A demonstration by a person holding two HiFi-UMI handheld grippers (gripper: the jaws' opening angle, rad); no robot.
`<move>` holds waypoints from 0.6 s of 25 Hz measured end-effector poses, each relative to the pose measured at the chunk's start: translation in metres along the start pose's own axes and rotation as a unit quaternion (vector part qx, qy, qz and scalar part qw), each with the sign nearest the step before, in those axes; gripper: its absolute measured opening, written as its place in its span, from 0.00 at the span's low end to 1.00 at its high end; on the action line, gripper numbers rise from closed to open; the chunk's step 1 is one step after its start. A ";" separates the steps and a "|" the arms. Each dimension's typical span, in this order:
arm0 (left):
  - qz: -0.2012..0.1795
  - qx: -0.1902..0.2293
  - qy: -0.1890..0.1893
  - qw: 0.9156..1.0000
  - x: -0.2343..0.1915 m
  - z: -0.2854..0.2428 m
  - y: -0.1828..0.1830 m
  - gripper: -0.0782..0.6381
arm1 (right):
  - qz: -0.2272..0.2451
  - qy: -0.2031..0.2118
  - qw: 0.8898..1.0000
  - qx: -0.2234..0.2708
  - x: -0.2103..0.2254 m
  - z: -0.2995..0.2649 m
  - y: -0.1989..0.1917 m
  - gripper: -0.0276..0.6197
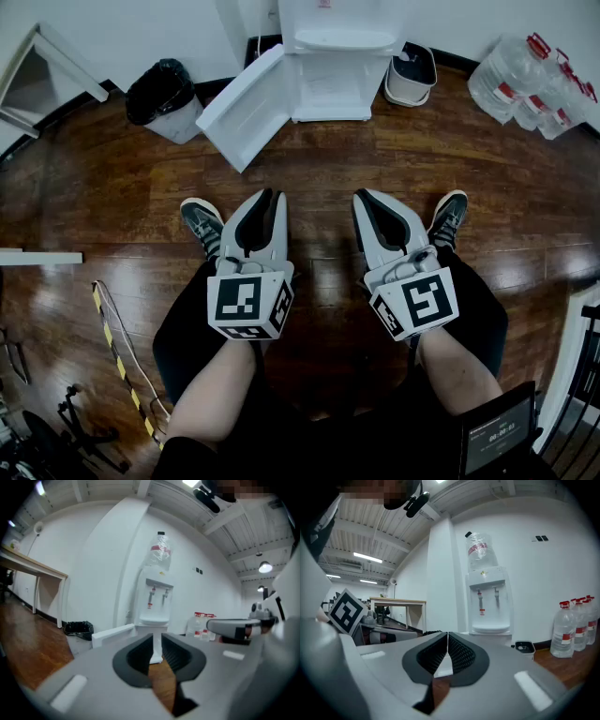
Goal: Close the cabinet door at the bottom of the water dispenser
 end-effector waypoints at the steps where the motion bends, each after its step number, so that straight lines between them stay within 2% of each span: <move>1: 0.000 0.004 -0.001 1.000 -0.006 -0.002 0.007 0.23 | 0.002 0.001 1.000 0.000 -0.001 -0.006 0.002 0.05; 6: -0.016 0.021 0.006 1.000 -0.032 -0.015 0.039 0.25 | 0.014 0.014 1.000 -0.002 0.000 -0.038 0.010 0.05; 11: -0.060 0.041 0.060 0.996 -0.073 -0.035 0.068 0.26 | 0.013 0.019 1.000 -0.008 0.017 -0.071 0.016 0.05; 13: -0.074 0.018 0.077 0.994 -0.093 -0.047 0.070 0.26 | 0.010 0.020 1.000 -0.007 0.026 -0.083 0.020 0.05; 15: -0.073 -0.020 0.099 0.992 -0.114 -0.061 0.062 0.29 | 0.007 0.023 1.000 -0.006 0.036 -0.096 0.024 0.05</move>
Point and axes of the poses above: the fingertips, and each gripper's own axes: z backward along the fingers, x to its right, y out of its top, the point moved 9 cm from there along z, backward along the fingers, and after that the axes turned 4 degrees about -x, right-handed, at the moved point
